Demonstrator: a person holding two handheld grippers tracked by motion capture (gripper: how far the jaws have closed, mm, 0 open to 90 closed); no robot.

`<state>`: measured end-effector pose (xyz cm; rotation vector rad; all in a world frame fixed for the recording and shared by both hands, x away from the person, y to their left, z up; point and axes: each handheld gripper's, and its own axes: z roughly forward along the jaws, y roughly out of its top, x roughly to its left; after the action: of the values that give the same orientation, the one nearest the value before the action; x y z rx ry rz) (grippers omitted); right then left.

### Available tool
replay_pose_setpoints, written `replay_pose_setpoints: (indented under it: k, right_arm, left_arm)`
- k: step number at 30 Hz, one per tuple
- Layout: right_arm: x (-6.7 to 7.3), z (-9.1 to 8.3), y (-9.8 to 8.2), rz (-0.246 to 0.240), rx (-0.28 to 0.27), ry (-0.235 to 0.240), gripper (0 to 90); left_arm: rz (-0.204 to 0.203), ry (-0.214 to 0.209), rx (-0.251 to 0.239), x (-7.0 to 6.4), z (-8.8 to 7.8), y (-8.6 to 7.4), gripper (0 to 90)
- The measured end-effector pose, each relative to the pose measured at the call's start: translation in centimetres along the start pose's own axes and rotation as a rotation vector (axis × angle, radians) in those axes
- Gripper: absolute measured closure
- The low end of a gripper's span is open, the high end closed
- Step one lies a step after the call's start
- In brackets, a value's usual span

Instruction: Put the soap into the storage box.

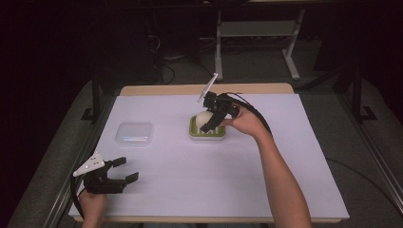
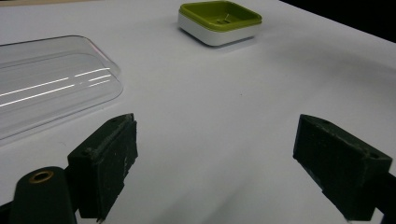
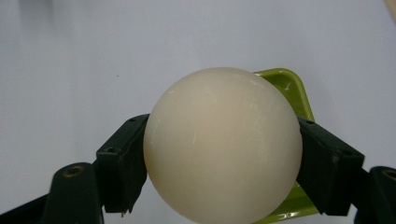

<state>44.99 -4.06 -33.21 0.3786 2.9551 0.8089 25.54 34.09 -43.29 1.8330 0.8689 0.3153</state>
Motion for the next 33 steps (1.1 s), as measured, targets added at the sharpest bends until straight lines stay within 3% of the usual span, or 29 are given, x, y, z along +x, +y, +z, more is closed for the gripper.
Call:
replay_pose_setpoints:
  k: [33]
  right_arm:
    - [-2.3, 2.6, -0.4, 0.092, 0.037, -0.021, 24.4]
  left_arm:
    - [-0.001, 0.000, 0.003, -0.1, 0.0, 0.0, 13.1]
